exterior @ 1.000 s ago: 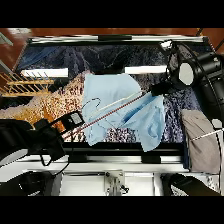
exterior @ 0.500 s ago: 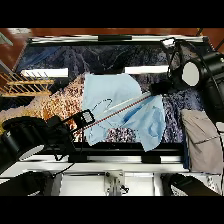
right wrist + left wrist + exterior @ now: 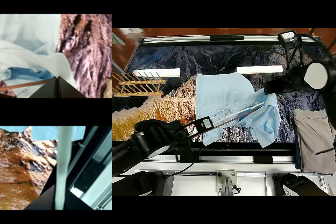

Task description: Fold the shirts.

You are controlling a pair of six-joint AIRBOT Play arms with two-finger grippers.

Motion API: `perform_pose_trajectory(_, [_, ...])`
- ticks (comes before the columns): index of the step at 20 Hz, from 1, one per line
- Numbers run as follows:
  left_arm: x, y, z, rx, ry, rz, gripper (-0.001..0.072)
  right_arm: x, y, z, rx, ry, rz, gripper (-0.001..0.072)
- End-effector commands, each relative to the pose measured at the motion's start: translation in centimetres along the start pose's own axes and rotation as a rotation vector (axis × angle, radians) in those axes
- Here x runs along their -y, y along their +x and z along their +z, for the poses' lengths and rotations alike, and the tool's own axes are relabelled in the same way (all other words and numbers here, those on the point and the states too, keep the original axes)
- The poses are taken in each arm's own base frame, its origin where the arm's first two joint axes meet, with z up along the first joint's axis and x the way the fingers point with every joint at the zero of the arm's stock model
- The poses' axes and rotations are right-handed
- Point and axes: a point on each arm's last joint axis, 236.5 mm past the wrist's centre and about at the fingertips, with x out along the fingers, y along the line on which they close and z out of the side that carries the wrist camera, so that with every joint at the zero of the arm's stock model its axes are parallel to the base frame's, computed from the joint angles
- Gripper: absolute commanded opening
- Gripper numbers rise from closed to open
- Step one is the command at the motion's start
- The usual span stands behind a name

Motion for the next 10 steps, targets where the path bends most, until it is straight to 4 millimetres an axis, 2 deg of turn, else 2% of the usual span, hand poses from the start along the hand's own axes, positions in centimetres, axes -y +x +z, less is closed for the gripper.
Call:
perform_pose_trajectory(1, [1.7, 2.1, 1.7, 0.006, 0.051, -0.064, 0.0043, -2.9, -2.5, 1.4, 0.091, -0.023, 0.133, 0.0065])
perform_pose_trajectory(4, [1.5, 2.9, 4.5, 0.099, 0.049, -0.053, 0.0043, -4.2, -5.9, 1.9, 0.148, -0.064, 0.202, 0.0065])
perform_pose_trajectory(6, [0.8, 2.5, 6.3, 0.176, 0.026, -0.035, 0.0043, -5.2, -7.4, 0.7, 0.130, -0.082, 0.255, 0.0065])
perform_pose_trajectory(8, [0.7, 2.6, 7.0, 0.208, -0.012, -0.059, 0.0042, -6.6, -8.2, -0.9, 0.081, -0.104, 0.320, 0.0066])
perform_pose_trajectory(10, [1.2, 3.4, 7.1, 0.197, -0.062, -0.122, 0.0042, -7.3, -9.1, -1.2, 0.087, -0.116, 0.354, 0.0065])
